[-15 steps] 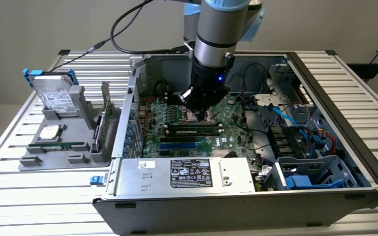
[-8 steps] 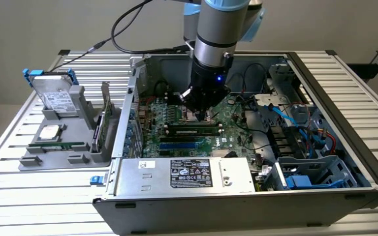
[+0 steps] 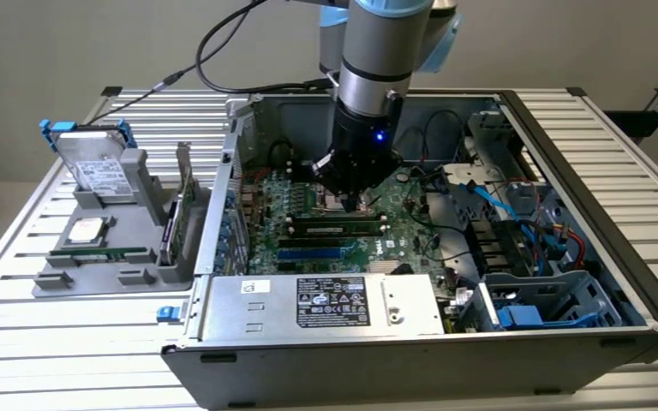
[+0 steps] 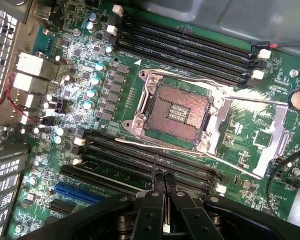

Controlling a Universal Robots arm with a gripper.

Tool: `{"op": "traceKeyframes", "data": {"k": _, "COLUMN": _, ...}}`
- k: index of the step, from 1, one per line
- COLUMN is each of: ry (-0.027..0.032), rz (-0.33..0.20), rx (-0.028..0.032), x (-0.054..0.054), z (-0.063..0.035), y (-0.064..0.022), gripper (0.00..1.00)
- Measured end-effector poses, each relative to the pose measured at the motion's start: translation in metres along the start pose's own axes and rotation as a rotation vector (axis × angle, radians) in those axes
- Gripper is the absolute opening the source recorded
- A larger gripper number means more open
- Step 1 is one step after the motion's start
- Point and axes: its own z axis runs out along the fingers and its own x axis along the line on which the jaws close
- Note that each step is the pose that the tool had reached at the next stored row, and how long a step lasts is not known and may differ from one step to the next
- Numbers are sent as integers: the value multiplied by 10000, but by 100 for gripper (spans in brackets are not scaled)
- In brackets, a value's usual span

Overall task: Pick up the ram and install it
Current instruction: 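Press down the ram until it locks into place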

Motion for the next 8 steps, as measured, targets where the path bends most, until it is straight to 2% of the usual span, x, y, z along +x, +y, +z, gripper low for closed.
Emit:
{"op": "traceKeyframes", "data": {"k": 4, "ry": -45, "rz": 375, "rx": 129, "x": 0, "z": 0, "y": 0, "gripper": 10}}
{"op": "traceKeyframes", "data": {"k": 8, "ry": -94, "rz": 749, "rx": 212, "x": 0, "z": -1, "y": -1, "gripper": 10}}
